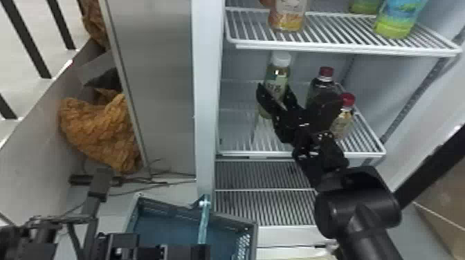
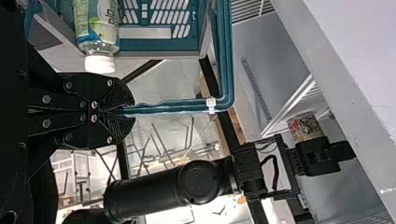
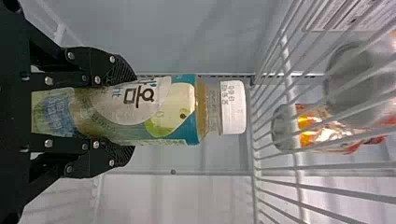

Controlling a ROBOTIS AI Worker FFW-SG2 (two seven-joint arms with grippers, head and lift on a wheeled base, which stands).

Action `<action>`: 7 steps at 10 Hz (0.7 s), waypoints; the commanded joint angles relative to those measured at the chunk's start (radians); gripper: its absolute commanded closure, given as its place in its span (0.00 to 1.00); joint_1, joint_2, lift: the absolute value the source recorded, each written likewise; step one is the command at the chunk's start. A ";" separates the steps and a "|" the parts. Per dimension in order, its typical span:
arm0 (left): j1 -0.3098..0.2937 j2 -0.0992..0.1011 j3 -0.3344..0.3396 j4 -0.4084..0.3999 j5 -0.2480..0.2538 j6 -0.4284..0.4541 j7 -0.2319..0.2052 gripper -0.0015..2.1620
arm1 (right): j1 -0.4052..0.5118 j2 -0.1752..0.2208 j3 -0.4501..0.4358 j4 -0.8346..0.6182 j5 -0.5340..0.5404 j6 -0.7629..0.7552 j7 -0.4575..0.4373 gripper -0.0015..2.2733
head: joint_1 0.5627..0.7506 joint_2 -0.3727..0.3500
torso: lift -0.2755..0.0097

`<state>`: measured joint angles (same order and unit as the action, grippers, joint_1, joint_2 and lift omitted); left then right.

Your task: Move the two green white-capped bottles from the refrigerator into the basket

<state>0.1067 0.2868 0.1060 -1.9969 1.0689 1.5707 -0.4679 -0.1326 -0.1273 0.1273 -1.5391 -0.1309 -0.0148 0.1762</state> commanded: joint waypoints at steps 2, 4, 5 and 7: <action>0.004 -0.002 0.004 -0.002 0.000 0.001 0.000 0.55 | 0.086 0.000 -0.046 -0.116 0.017 0.034 0.016 0.42 | 0.70 0.34 | 0.04; 0.006 -0.002 0.008 0.000 0.004 0.001 0.000 0.55 | 0.140 0.000 -0.064 -0.200 0.017 0.056 0.031 0.42 | 0.70 0.32 | 0.04; 0.006 -0.002 0.008 -0.002 0.004 0.001 0.000 0.55 | 0.147 0.002 -0.064 -0.215 0.013 0.069 0.035 0.42 | 0.70 0.31 | 0.04; 0.004 -0.002 0.002 -0.002 0.004 0.001 0.000 0.55 | 0.189 0.005 -0.075 -0.269 0.003 0.091 0.052 0.42 | 0.70 0.31 | 0.04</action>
<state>0.1123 0.2852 0.1090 -1.9983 1.0729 1.5707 -0.4678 0.0416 -0.1229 0.0545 -1.7875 -0.1236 0.0647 0.2275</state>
